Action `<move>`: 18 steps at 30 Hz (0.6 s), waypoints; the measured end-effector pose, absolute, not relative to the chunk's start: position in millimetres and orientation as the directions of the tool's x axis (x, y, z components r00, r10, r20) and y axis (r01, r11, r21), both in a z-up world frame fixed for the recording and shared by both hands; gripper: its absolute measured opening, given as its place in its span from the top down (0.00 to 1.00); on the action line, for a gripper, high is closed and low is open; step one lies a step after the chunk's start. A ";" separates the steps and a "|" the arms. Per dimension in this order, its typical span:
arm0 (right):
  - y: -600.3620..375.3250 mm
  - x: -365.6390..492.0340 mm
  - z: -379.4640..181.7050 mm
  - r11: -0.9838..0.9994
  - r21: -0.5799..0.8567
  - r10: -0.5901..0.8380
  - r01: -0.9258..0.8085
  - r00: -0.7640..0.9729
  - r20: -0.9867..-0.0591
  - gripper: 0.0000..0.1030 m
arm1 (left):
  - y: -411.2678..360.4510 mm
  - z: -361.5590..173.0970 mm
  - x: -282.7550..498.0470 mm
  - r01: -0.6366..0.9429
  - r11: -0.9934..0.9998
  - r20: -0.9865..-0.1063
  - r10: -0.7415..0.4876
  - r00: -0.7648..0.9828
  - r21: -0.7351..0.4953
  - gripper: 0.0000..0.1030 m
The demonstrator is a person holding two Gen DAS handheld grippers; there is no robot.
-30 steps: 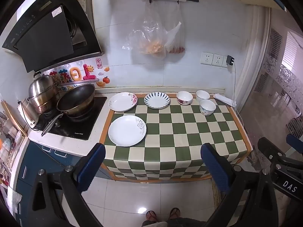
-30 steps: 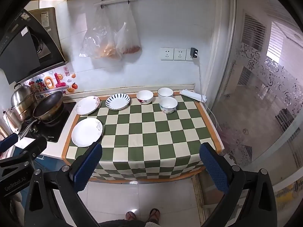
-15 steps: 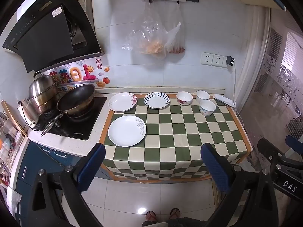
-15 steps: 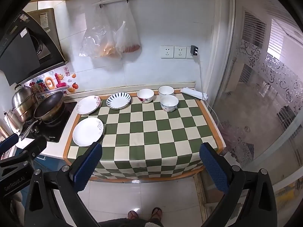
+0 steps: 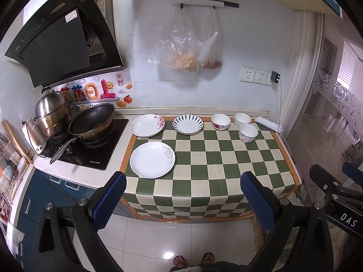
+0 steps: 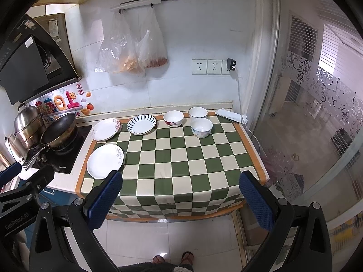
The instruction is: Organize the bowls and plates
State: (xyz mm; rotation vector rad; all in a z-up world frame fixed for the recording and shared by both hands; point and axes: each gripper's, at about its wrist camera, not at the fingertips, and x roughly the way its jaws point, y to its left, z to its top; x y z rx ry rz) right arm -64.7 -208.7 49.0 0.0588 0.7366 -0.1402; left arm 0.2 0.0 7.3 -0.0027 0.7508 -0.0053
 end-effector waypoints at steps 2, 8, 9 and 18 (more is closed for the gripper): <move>-208.8 -64.8 48.9 0.989 0.005 -0.107 0.148 0.732 -0.673 0.00 | 0.2 7.3 0.6 0.004 1.000 -0.682 -0.005 0.731 -0.004 0.00; -207.8 -65.0 50.3 0.989 0.007 -0.103 0.145 0.732 -0.673 0.00 | 3.3 8.3 -1.2 0.003 1.000 -0.679 -0.005 0.734 -0.004 0.00; -207.3 -64.7 50.9 0.990 0.006 -0.102 0.144 0.732 -0.673 0.00 | 3.5 7.6 -1.9 0.003 1.000 -0.679 -0.006 0.734 -0.006 0.00; -203.8 -61.2 51.7 0.990 0.009 -0.097 0.140 0.731 -0.676 0.00 | 4.4 7.4 -2.3 0.003 1.000 -0.679 -0.005 0.734 -0.004 0.00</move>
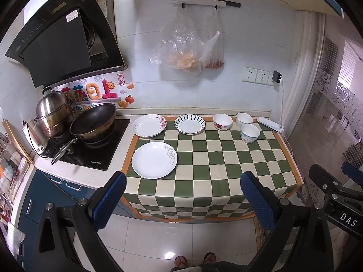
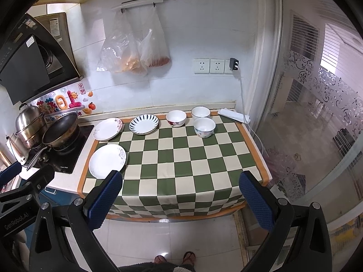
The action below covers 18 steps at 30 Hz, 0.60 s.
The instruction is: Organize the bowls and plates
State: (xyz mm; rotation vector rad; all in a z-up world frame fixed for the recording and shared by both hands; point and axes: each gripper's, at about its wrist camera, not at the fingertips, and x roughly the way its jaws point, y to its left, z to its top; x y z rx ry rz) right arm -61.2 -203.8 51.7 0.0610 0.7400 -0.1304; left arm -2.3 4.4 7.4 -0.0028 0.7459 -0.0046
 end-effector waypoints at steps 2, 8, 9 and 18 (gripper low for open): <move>-203.6 -60.9 51.7 0.990 0.009 -0.098 0.140 0.730 -0.676 0.00 | 4.4 7.2 -2.6 0.002 1.000 -0.678 -0.004 0.735 -0.004 0.00; -203.9 -60.9 50.4 0.990 0.011 -0.096 0.140 0.730 -0.676 0.00 | 5.8 7.2 -2.2 0.001 1.000 -0.679 -0.005 0.734 -0.006 0.00; -203.6 -60.8 50.5 0.990 0.011 -0.096 0.140 0.730 -0.676 0.00 | 5.3 6.9 -2.6 0.002 1.000 -0.678 -0.005 0.735 -0.005 0.00; -202.1 -58.2 50.0 0.990 0.014 -0.092 0.138 0.729 -0.679 0.00 | 5.0 6.8 -2.3 0.002 1.000 -0.679 -0.004 0.734 -0.004 0.00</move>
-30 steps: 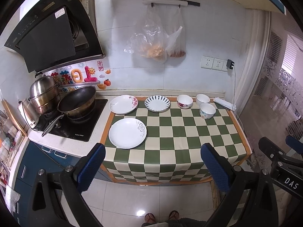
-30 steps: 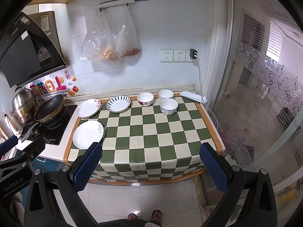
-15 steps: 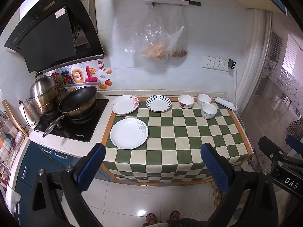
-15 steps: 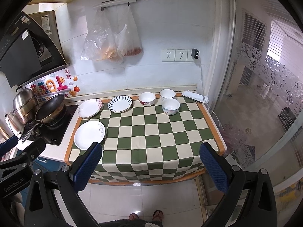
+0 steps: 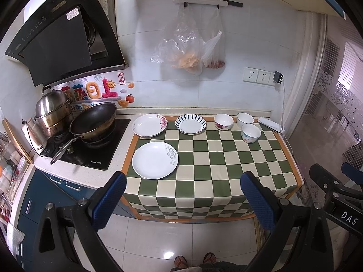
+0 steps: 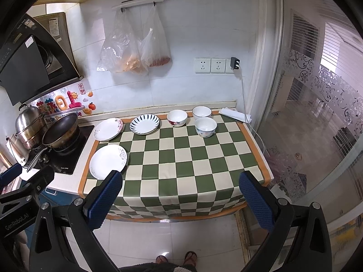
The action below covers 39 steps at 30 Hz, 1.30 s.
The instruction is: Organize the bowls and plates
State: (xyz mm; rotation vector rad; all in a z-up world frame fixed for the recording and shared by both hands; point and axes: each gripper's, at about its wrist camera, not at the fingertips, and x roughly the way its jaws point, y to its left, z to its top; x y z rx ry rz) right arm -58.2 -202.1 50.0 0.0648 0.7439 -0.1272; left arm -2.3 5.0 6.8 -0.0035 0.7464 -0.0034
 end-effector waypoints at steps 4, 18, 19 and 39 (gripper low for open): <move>-202.1 -58.3 49.9 0.990 0.014 -0.091 0.137 0.728 -0.679 0.00 | 5.2 6.7 -2.4 0.002 1.000 -0.679 -0.005 0.734 -0.004 0.00; -196.1 -50.3 43.2 0.990 0.024 -0.085 0.139 0.719 -0.690 0.00 | 9.6 4.7 -3.8 0.001 1.000 -0.681 -0.005 0.733 -0.006 0.00; -196.6 -50.7 42.0 0.990 0.024 -0.085 0.140 0.720 -0.689 0.00 | 11.0 4.1 -4.1 0.001 1.000 -0.680 -0.004 0.733 -0.005 0.00; -161.4 11.1 -10.4 0.988 0.134 0.045 0.073 0.698 -0.714 0.00 | 70.4 -43.0 56.7 -0.073 0.997 -0.705 0.069 0.706 0.024 0.00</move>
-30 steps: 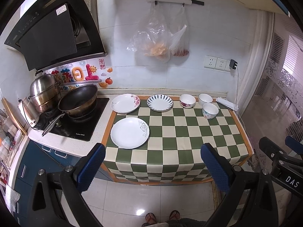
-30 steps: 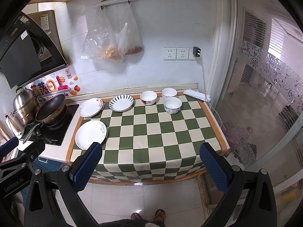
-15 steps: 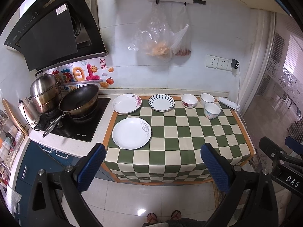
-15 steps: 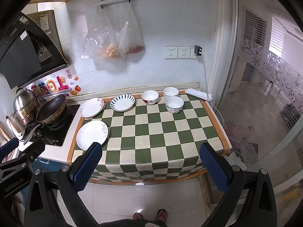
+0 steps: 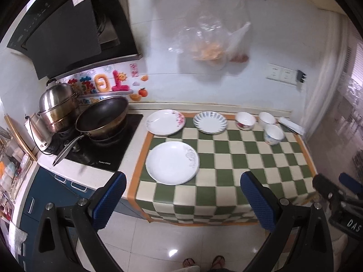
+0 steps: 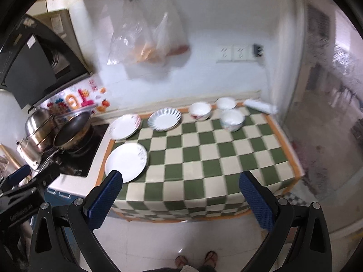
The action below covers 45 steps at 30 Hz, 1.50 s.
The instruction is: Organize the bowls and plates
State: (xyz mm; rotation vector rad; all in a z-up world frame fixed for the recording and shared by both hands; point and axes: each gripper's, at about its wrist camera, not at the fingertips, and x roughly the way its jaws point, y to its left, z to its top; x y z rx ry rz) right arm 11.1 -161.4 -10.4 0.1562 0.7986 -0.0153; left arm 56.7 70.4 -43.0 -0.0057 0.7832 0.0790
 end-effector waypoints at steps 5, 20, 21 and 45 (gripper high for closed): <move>-134.5 66.9 -56.7 0.986 0.164 0.107 0.032 0.632 -0.768 0.00 | 107.4 -75.0 101.0 -0.122 0.992 -0.735 0.102 0.670 0.026 0.00; -75.2 287.5 -236.6 0.938 0.346 0.334 -0.029 0.343 -0.878 0.01 | 189.9 -246.8 276.7 -0.244 0.970 -0.940 0.097 0.327 0.015 0.00; -72.8 303.1 -251.0 0.932 0.361 0.352 -0.030 0.318 -0.881 0.01 | 192.8 -255.3 284.0 -0.251 0.968 -0.948 0.098 0.303 0.020 0.00; -12.4 440.7 -427.4 0.860 0.501 0.495 -0.101 -0.081 -0.865 0.87 | 247.0 -378.3 367.6 -0.321 0.931 -0.985 -0.152 0.086 -0.172 0.70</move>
